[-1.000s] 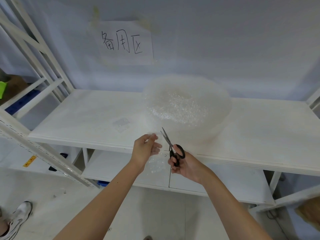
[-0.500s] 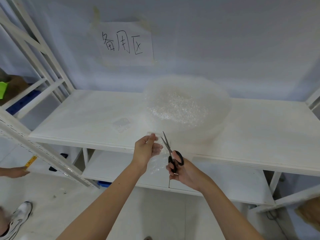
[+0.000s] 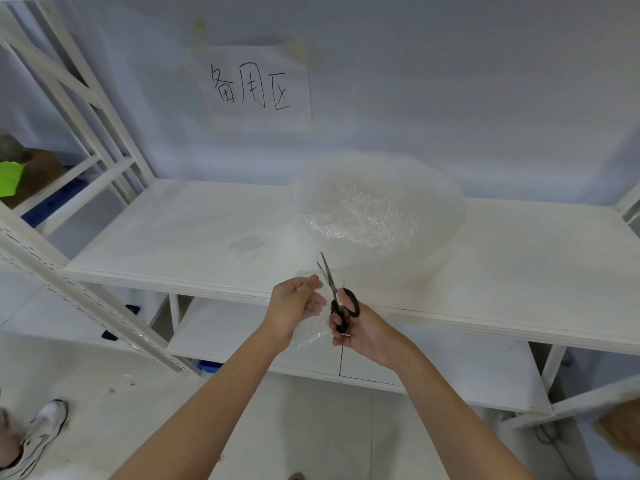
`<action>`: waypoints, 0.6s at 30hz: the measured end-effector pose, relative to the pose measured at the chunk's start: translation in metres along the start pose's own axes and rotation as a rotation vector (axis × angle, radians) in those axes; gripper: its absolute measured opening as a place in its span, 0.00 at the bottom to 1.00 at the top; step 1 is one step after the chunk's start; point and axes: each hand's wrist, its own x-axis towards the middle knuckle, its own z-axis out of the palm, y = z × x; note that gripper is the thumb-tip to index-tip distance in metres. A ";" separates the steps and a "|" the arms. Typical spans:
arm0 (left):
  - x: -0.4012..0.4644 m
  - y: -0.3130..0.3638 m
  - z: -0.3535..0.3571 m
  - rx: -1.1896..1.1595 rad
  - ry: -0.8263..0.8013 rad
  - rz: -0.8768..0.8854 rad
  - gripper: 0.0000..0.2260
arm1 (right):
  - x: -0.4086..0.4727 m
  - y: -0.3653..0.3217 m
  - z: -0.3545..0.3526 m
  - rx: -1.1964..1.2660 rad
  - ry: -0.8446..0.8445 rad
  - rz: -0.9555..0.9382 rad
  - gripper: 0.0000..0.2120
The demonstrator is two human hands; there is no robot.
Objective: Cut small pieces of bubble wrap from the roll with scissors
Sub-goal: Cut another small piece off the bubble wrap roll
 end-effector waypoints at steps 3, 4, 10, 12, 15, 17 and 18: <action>0.000 -0.001 0.000 0.005 -0.014 0.017 0.11 | 0.000 -0.002 0.002 -0.005 0.029 0.001 0.19; 0.000 -0.001 0.000 0.006 -0.016 0.021 0.12 | -0.001 -0.003 0.002 -0.004 0.038 0.001 0.18; -0.001 0.005 -0.001 0.027 -0.016 0.056 0.12 | -0.005 -0.007 0.004 0.011 0.088 -0.009 0.18; 0.000 0.005 -0.001 0.025 -0.018 0.063 0.13 | -0.007 -0.008 0.004 0.007 0.094 -0.015 0.18; 0.000 0.004 -0.001 0.028 -0.016 0.065 0.12 | -0.008 -0.008 0.004 -0.004 0.085 -0.022 0.19; 0.000 0.005 -0.001 0.031 -0.023 0.064 0.11 | -0.008 -0.006 0.004 0.003 0.076 -0.016 0.19; 0.000 0.005 -0.001 0.033 -0.028 0.063 0.11 | -0.008 -0.006 0.003 0.011 0.072 -0.011 0.19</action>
